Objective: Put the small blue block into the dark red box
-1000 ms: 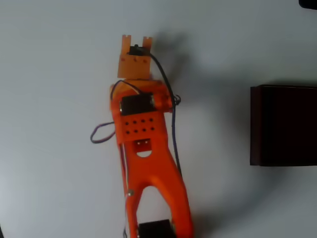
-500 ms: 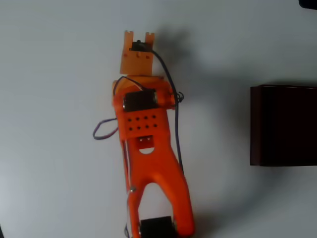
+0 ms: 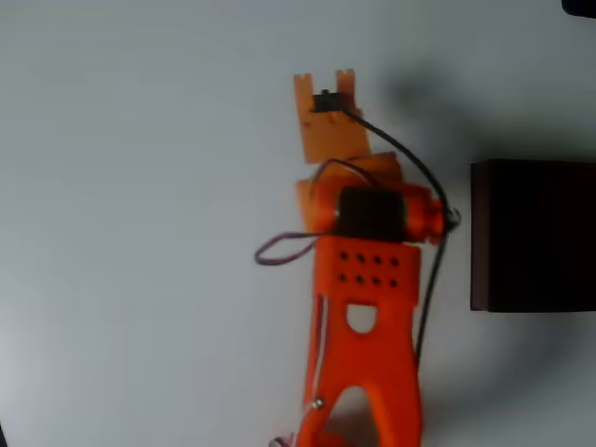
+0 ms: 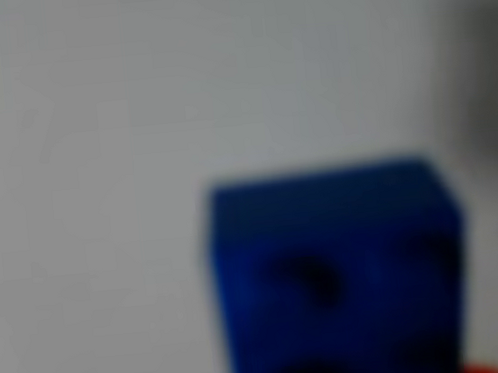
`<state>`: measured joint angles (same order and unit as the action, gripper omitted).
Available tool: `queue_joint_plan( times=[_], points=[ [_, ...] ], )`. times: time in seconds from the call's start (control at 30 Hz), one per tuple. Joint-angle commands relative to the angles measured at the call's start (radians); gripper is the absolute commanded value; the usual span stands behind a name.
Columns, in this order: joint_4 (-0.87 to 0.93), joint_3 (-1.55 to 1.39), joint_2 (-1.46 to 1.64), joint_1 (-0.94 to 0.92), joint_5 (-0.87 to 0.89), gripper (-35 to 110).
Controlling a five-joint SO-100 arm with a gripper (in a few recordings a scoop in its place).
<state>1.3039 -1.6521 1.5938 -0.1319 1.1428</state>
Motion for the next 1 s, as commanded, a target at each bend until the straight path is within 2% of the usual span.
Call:
queue_joint_plan(
  times=[0.0,0.13,0.27,0.4,0.57,0.7,0.8,0.97],
  points=[
    [0.052,-0.041,0.236,-0.147,-0.204,0],
    [-0.067,-0.262,0.474,-0.324,-0.344,0],
    [-0.229,-0.433,0.588,-0.476,-0.437,0],
    [-0.373,-0.495,0.557,-0.563,-0.495,1],
    [-0.497,-0.463,0.365,-0.586,-0.537,3],
    [-0.497,-0.356,0.179,-0.623,-0.561,19],
    [-0.483,-0.368,0.169,-0.638,-0.574,27],
    [-0.471,-0.486,0.342,-0.591,-0.574,28]
  ],
)
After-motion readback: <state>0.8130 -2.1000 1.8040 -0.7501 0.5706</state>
